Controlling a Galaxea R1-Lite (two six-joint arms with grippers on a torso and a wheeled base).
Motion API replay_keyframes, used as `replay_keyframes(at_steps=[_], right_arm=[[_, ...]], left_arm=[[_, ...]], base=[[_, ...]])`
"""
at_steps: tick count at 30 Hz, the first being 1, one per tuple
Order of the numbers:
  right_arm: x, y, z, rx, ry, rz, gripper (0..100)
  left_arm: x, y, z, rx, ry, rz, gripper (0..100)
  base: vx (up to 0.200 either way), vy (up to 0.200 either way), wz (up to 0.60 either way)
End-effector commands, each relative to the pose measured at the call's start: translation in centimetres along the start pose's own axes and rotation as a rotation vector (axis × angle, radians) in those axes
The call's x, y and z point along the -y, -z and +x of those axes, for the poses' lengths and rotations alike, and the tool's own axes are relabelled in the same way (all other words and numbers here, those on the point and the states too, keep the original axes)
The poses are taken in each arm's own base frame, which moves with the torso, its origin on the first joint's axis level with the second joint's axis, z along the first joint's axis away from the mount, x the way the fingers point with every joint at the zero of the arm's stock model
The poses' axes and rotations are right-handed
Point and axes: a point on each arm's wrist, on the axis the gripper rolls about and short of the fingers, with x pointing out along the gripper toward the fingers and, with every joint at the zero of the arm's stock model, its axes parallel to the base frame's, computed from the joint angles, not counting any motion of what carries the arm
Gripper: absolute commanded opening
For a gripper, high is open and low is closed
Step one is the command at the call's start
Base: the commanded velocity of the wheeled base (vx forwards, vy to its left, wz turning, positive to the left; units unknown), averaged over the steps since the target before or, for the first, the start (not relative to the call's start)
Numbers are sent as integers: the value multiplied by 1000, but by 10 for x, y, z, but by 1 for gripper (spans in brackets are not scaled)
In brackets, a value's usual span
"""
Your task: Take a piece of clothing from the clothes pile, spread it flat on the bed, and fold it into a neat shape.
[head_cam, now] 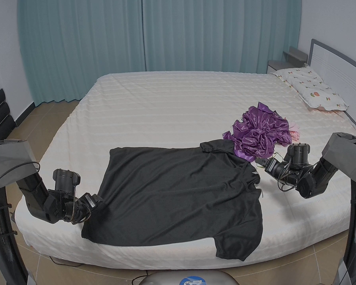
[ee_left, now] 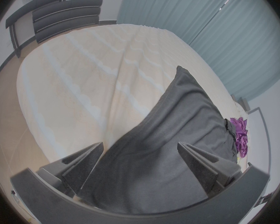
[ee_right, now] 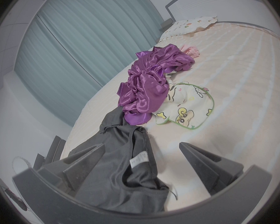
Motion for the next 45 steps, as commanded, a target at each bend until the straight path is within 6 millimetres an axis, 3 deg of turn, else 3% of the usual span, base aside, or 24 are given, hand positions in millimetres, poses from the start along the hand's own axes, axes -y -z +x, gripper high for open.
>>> replay_keyframes(at_steps=[1,7,14,22,35,36,40,45], right_arm=[[-1,3,-25,3,-4,-1,100],[1,12,-53,-13,-3,7,100],[4,26,-71,-48,10,7,100],[1,43,-81,-69,-8,-9,100],[2,53,-87,-108,0,0,100],[3,54,-88,-113,2,6,100],[6,58,-96,-133,8,3,100],[11,84,-110,-270,-1,-23,100]], left_arm=[[-19,4,-2,-64,1,25,100],[-31,-4,-8,-88,40,25,100],[-42,2,-15,-170,119,77,100],[-45,9,-16,-198,135,118,100],[-44,18,-14,-188,139,160,100],[-44,19,-14,-187,135,161,0],[-42,21,-14,-186,121,172,0],[-44,29,-18,-185,78,230,0]], base=[[0,0,0],[0,0,0],[0,0,0],[0,0,0],[0,0,0],[0,0,0],[0,0,0],[0,0,0]])
